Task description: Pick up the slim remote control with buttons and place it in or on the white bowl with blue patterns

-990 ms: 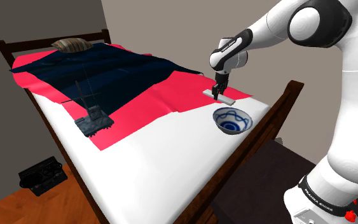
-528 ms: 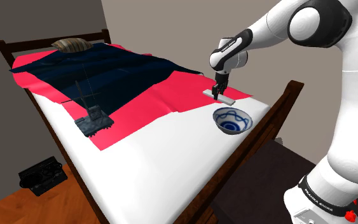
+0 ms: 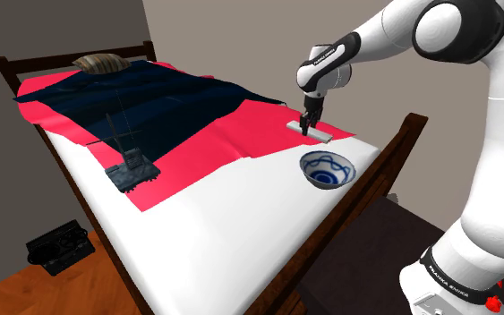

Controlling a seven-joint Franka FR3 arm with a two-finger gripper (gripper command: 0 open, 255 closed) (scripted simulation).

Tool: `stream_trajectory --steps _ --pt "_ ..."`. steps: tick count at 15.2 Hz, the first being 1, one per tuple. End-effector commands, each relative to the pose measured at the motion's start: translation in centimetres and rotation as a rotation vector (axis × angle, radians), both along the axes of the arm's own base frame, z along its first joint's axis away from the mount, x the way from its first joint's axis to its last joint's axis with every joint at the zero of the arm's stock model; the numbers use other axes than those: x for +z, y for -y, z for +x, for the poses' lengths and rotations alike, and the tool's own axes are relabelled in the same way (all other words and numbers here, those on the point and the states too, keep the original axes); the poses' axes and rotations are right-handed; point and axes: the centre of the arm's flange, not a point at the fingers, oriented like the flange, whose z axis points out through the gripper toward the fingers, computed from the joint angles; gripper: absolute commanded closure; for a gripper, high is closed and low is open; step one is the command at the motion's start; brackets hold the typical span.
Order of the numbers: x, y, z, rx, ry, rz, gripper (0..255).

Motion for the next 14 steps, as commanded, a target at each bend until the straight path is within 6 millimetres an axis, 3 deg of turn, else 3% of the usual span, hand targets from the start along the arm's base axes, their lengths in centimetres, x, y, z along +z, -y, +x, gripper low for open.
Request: stream_trajectory --steps 1,14 --pt "1.0 0.0 0.1 0.0 0.0 0.0 255" --pt "7.9 0.0 0.1 0.0 0.0 0.0 255"
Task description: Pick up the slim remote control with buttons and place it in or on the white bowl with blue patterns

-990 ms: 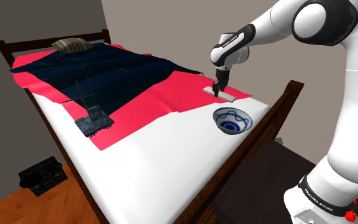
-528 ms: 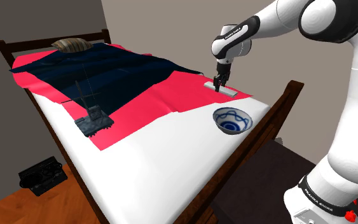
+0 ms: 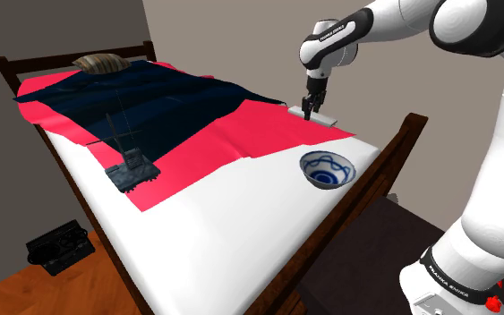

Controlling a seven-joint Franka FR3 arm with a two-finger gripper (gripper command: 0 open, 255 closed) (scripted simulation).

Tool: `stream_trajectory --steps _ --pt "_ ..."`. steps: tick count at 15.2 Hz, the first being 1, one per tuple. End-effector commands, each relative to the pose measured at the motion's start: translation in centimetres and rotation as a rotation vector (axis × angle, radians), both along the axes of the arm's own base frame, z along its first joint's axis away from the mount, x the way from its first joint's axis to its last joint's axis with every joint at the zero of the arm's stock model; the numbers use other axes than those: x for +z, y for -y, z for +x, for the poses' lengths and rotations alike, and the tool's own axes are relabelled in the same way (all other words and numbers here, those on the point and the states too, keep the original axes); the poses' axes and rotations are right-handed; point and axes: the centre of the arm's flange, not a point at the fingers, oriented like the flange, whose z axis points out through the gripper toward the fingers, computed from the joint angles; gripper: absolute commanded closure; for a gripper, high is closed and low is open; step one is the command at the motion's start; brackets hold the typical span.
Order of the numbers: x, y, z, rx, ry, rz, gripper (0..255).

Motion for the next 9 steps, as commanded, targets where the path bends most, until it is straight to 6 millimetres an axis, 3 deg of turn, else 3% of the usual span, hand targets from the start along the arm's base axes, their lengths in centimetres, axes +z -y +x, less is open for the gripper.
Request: stream_trajectory --steps 1,9 --pt "1.1 0.0 -0.1 0.0 0.0 0.0 255" --pt "5.2 0.0 -0.1 0.0 0.0 0.0 255"
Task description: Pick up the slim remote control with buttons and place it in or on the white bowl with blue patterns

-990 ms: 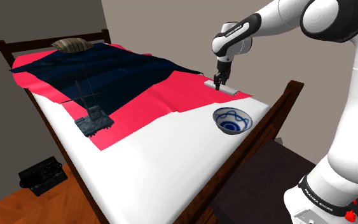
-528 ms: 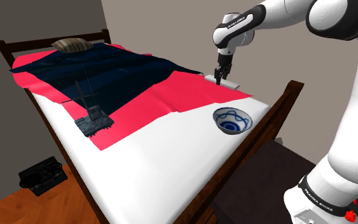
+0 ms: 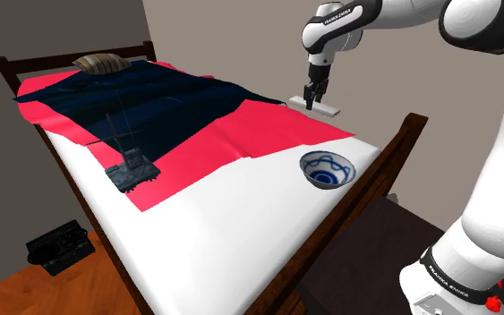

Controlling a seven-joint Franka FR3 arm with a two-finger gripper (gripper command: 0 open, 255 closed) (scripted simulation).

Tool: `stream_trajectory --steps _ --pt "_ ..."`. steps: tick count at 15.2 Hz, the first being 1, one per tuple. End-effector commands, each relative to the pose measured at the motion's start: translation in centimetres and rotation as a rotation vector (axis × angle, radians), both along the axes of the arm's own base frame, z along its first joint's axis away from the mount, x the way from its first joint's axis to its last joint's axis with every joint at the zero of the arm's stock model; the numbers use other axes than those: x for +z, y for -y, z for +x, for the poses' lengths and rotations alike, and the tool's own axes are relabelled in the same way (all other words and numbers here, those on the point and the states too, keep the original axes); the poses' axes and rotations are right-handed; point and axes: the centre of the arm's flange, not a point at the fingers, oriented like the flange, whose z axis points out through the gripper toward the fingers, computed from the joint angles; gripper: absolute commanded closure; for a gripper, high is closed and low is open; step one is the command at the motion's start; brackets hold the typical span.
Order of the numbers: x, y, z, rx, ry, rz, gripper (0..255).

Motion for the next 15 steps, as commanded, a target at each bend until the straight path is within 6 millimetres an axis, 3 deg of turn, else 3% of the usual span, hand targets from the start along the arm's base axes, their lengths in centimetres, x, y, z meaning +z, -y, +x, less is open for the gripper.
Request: stream_trajectory --steps 1,15 --pt "0.6 -0.8 -1.0 0.0 0.0 0.0 255" --pt "0.9 -12.9 -15.0 0.0 0.0 0.0 255"
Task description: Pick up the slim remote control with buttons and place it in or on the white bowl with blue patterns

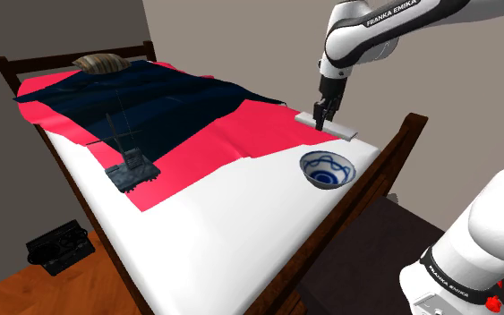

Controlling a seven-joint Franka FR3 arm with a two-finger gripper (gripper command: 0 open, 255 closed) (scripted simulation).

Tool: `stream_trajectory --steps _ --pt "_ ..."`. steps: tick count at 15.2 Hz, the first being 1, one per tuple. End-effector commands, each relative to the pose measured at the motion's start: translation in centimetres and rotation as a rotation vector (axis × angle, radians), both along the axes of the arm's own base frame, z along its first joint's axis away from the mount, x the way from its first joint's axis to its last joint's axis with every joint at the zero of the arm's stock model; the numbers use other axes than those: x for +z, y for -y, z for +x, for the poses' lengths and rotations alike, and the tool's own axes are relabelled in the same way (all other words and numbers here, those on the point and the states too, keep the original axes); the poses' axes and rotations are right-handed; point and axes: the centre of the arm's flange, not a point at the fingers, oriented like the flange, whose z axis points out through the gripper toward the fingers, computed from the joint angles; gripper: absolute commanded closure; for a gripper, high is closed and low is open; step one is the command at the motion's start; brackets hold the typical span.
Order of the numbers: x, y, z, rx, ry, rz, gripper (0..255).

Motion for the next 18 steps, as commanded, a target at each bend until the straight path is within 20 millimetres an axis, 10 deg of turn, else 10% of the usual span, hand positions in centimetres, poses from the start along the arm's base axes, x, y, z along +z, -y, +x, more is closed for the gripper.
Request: stream_trajectory --steps 1,8,18 --pt "0.1 -1.8 -2.1 -0.001 0.001 -0.001 255" --pt "0.3 -7.9 -9.1 -0.001 0.001 -0.001 255" --pt "-5.0 -7.9 -9.1 -0.001 0.001 -0.001 255"
